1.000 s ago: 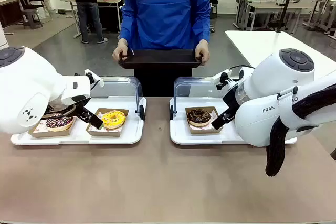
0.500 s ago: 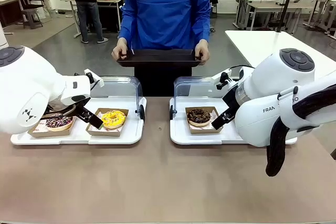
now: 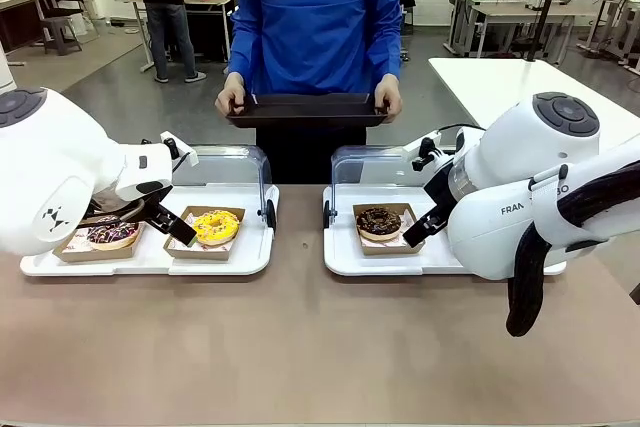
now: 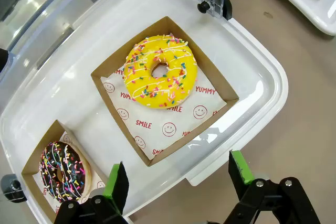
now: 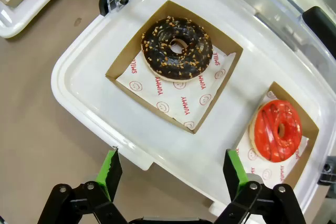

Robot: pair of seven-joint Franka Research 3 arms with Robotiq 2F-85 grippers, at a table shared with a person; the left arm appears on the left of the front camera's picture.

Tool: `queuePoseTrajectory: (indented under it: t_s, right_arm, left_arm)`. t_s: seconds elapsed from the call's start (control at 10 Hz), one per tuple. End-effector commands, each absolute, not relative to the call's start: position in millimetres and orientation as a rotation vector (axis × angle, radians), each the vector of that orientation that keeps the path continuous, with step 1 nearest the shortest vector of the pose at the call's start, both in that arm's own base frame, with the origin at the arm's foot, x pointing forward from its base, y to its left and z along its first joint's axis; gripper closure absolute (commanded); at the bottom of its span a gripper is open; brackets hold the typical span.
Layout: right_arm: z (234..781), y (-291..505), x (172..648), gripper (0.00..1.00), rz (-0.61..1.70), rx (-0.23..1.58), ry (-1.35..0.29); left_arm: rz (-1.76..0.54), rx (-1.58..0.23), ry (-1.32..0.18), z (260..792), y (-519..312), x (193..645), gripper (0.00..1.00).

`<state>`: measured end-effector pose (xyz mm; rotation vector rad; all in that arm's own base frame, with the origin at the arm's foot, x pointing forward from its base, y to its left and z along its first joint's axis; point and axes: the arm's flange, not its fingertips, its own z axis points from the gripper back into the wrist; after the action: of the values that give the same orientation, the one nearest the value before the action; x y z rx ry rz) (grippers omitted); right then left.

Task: Provide the desired donut to the person.
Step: Pick up and lift the Paper togo box containing the Donut pointed at by the person.

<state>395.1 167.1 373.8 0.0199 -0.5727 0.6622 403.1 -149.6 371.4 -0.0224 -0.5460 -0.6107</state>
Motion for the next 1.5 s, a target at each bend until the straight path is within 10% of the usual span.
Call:
queuePoseTrajectory:
  t_s: [0.0,1.4]
  right_arm:
    - [373.8,167.0,395.2,0.0,0.662,0.02,-0.573]
    - [464.9,-14.3,331.1,0.0,1.028,0.31,-0.745]
  left_arm:
    - [-0.611,-0.022,-0.547,371.5,-149.6,403.1,0.0]
    - [-0.815,-0.342,-0.508,446.4,21.9,318.8,0.0]
